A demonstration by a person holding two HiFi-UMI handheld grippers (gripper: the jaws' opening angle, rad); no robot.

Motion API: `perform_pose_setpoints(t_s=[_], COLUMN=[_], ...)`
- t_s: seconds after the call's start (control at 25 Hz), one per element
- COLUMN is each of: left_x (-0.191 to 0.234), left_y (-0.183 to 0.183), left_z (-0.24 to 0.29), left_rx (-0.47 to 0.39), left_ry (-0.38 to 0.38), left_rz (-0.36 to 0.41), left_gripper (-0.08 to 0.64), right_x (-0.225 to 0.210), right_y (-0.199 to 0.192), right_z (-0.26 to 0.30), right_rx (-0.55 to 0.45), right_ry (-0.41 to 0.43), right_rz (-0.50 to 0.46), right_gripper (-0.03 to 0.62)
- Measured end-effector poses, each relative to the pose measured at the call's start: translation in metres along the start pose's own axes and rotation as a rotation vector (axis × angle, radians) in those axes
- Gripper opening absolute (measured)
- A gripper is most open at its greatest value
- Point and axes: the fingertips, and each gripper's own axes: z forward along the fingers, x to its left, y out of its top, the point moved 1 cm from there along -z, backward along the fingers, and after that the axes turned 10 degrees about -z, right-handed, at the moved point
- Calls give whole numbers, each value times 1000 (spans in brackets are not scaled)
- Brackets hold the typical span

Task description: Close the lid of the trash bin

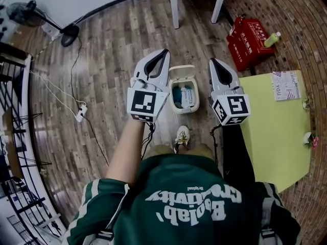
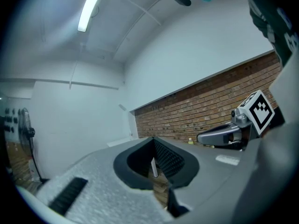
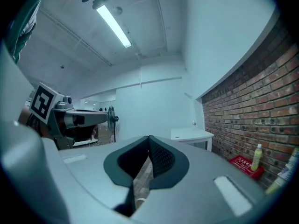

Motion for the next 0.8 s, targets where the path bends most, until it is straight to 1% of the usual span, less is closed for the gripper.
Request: perform_pose_setpoints(t_s=[0.16,0.44,0.8], left_x=[-2,-2,14], left_y=[0,0,-11], left_z=[5,9,17], left_rx=[6,9,20], left_ry=[2,2,5], left_rz=[-3,20,1], left_gripper=[-3,5,6], right_x=[-1,0,3], right_y=[0,-11,-23], right_z=[6,11,22], right_rx=[-14,1,-8], right_ry=[19,47,67], right_rz=[28,16,29], right_gripper=[11,11,9])
